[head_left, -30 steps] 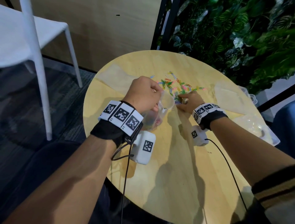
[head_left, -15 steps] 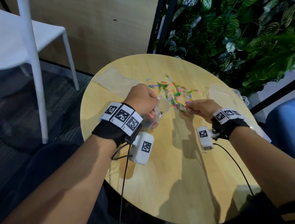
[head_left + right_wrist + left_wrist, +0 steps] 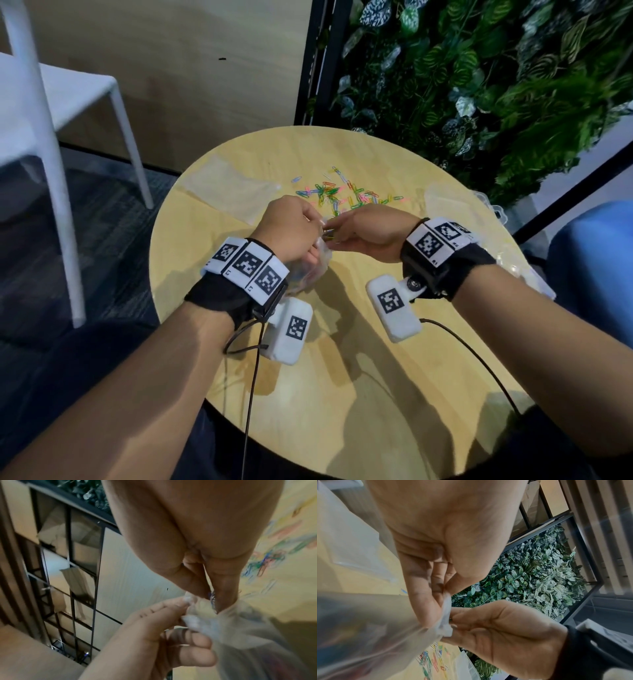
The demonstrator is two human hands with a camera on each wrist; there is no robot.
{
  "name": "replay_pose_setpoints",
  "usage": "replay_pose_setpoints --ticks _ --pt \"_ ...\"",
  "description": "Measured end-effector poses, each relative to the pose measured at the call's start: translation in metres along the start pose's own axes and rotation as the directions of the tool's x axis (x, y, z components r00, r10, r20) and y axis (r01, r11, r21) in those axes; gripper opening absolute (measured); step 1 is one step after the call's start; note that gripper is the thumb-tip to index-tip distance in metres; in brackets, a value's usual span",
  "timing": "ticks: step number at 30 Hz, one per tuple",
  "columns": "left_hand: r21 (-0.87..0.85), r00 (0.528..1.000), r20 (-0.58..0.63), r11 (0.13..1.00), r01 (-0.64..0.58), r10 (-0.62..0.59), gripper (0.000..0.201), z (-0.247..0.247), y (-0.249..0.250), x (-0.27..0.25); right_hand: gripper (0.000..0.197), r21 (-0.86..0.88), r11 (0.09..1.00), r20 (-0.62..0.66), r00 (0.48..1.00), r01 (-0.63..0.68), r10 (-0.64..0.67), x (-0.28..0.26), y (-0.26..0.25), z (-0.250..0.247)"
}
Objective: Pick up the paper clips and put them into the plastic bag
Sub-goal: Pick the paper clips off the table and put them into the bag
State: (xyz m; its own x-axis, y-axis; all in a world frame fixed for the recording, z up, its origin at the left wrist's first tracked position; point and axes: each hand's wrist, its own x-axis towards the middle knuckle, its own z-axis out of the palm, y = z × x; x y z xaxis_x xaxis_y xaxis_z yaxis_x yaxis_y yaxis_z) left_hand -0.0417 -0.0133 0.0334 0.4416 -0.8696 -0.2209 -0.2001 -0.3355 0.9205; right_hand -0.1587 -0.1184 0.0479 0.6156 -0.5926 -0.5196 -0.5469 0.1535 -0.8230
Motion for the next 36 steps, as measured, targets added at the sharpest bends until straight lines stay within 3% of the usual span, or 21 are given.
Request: replay_pose_setpoints --ticks 3,6,10,13,15,16,18,20,23,26,29,33,36 --pt "0.018 0.999 -0.007 0.999 -0.033 0.033 0.021 -0.005 -0.001 0.002 0.026 -0.061 0.998 -0.098 0.995 0.024 -0.03 0.001 -0.002 0.001" --pt "0.06 0.998 -0.027 0.997 -0.054 0.056 0.019 -0.009 -0.002 0.003 0.012 -0.221 0.964 -0.159 0.97 0.145 -0.182 0.003 0.002 -0.003" --pt "0.051 0.997 -0.028 0.997 -0.065 0.067 0.013 -0.015 -0.003 -0.005 0.008 -0.464 0.85 -0.029 0.954 0.25 -0.297 0.0 0.0 -0.004" --pt "0.069 0.992 -0.087 0.994 -0.083 0.089 0.014 -0.022 -0.006 -0.005 0.016 -0.317 0.893 0.052 0.946 0.319 -0.319 0.003 -0.009 -0.009" --pt "0.112 0.979 -0.164 0.988 -0.103 0.12 0.016 -0.031 -0.01 -0.002 0.019 -0.191 0.924 -0.036 0.938 0.332 -0.344 0.022 -0.015 -0.019" --pt "0.133 0.971 -0.194 0.985 -0.112 0.137 0.017 -0.036 -0.011 -0.002 0.019 -0.227 0.915 -0.113 0.925 0.332 -0.364 0.038 -0.016 -0.026" --pt "0.138 0.961 -0.233 0.983 -0.118 0.149 0.017 -0.046 -0.015 0.0 0.021 -0.53 0.813 -0.248 0.872 0.243 -0.422 0.081 -0.014 -0.045" --pt "0.132 0.957 -0.251 0.985 -0.113 0.143 0.018 -0.055 -0.019 0.002 0.032 -0.775 0.623 -0.264 0.845 0.101 -0.465 0.118 -0.013 -0.058" --pt "0.159 0.953 -0.265 0.981 -0.107 0.147 0.018 -0.066 -0.023 0.006 0.044 -0.826 0.564 -0.278 0.858 0.017 -0.432 0.165 -0.013 -0.069" --pt "0.148 0.953 -0.276 0.985 -0.087 0.125 0.017 -0.07 -0.025 0.013 0.05 -0.858 0.51 -0.258 0.913 -0.065 -0.317 0.2 -0.018 -0.071" --pt "0.131 0.956 -0.272 0.989 -0.072 0.106 0.016 -0.069 -0.028 0.022 0.04 -0.916 0.4 -0.158 0.947 -0.034 -0.281 0.214 -0.026 -0.057" --pt "0.114 0.965 -0.249 0.992 -0.055 0.082 0.016 -0.065 -0.027 0.027 0.041 -0.943 0.317 -0.013 0.944 0.098 -0.33 0.221 -0.035 -0.03" --pt "0.136 0.97 -0.222 0.988 -0.07 0.099 0.015 -0.06 -0.024 0.026 0.049 -0.97 0.167 0.125 0.95 0.178 -0.285 0.218 -0.025 -0.01"
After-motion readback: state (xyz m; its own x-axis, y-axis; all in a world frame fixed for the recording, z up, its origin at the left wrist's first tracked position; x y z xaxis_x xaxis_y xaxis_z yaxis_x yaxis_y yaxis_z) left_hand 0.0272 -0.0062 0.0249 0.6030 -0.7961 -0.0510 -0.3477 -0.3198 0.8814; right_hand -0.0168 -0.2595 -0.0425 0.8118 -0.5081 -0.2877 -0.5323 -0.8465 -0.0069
